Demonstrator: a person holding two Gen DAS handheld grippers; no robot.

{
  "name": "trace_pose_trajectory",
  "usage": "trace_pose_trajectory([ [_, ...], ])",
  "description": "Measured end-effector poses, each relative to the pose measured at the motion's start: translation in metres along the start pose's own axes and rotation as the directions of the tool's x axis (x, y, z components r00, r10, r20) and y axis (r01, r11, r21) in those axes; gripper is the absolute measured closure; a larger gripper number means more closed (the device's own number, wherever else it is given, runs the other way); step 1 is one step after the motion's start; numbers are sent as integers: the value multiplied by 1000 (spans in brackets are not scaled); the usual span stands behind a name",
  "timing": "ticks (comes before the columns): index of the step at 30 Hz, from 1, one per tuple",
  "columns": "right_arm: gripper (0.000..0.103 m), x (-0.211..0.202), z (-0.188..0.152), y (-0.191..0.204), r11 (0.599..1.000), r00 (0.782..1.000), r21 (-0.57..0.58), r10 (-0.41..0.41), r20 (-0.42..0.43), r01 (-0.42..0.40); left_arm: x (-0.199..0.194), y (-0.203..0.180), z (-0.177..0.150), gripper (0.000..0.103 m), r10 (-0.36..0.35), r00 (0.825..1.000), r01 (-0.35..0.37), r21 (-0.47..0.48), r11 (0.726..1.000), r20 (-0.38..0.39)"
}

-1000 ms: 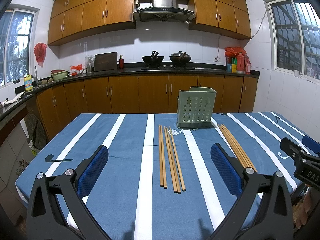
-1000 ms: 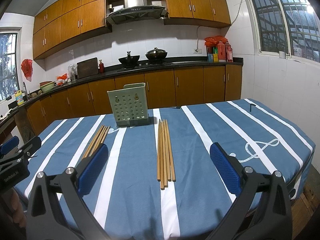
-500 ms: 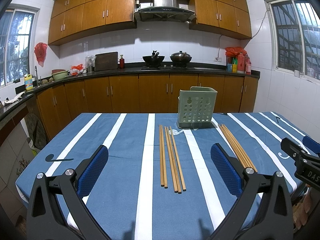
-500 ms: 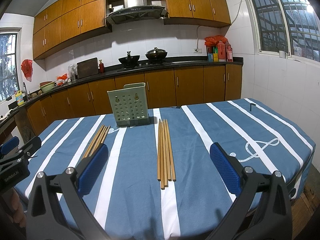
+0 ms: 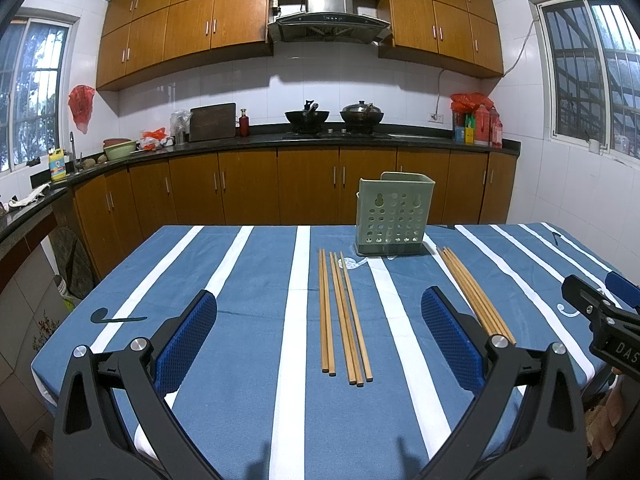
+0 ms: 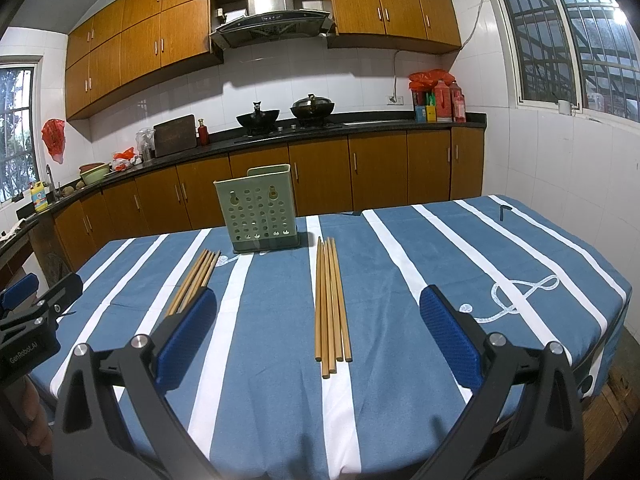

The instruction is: Organize utensils

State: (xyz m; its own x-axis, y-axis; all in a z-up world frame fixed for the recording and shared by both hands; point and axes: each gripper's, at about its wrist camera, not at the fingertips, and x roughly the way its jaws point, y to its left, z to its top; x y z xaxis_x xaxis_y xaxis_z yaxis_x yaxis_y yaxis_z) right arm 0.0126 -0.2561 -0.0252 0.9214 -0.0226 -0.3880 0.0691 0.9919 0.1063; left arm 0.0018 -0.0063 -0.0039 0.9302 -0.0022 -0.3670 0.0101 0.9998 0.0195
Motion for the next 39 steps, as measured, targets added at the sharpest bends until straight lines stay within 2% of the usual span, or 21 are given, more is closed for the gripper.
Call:
trace_pose_trajectory([
  [5,4,5,-5,2,1000,1000,-1,-8,-9,8,3,2,-3,2,13,1000,-13,2,1000,-10],
  [7,4,15,-10,3,1000,999,9,-10,-37,11,10,7,-9,2,27,999,-26,3,1000,-28],
  [10,4,32,-16,-2,999,994,29,-37,-106,40,19,11,-14,2,37,997,-37,-1,999,-69],
  [14,5,58,-23,-13,995,975,55,-73,-210,87,32,19,-20,2,33,990,-36,-22,999,-138],
  [15,7,65,-23,-17,994,970,57,-79,-232,94,37,23,-23,2,27,986,-34,-36,999,-162],
  [19,31,100,-19,-27,994,941,72,-50,-334,78,53,36,-26,2,24,971,-45,-86,995,-236],
  [21,51,118,-16,-31,994,931,83,-32,-363,66,64,45,-28,2,20,962,-54,-115,992,-274],
  [22,55,128,-15,-31,995,927,83,-26,-374,61,67,48,-28,3,20,958,-59,-126,990,-286],
  [24,67,145,-12,-31,996,919,79,-11,-394,46,75,54,-28,11,13,951,-61,-146,987,-310],
  [27,78,167,-12,-31,997,903,80,17,-430,20,86,61,-29,22,11,938,-66,-147,987,-347],
  [32,88,193,-19,-29,997,870,75,38,-491,-1,100,64,-32,31,19,921,-72,-122,990,-388],
  [33,88,191,-19,-29,997,878,73,42,-476,-8,103,63,-32,34,18,918,-70,-117,991,-396],
  [35,91,191,-19,-29,999,879,54,33,-476,-8,108,63,-33,38,11,914,-62,-112,992,-406],
  [37,94,196,-21,-29,999,867,47,35,-496,-14,114,63,-33,41,-6,909,-44,-109,993,-416],
  [39,95,196,-22,-25,1000,874,15,20,-485,-14,118,63,-32,44,-33,905,-16,-111,994,-424],
])
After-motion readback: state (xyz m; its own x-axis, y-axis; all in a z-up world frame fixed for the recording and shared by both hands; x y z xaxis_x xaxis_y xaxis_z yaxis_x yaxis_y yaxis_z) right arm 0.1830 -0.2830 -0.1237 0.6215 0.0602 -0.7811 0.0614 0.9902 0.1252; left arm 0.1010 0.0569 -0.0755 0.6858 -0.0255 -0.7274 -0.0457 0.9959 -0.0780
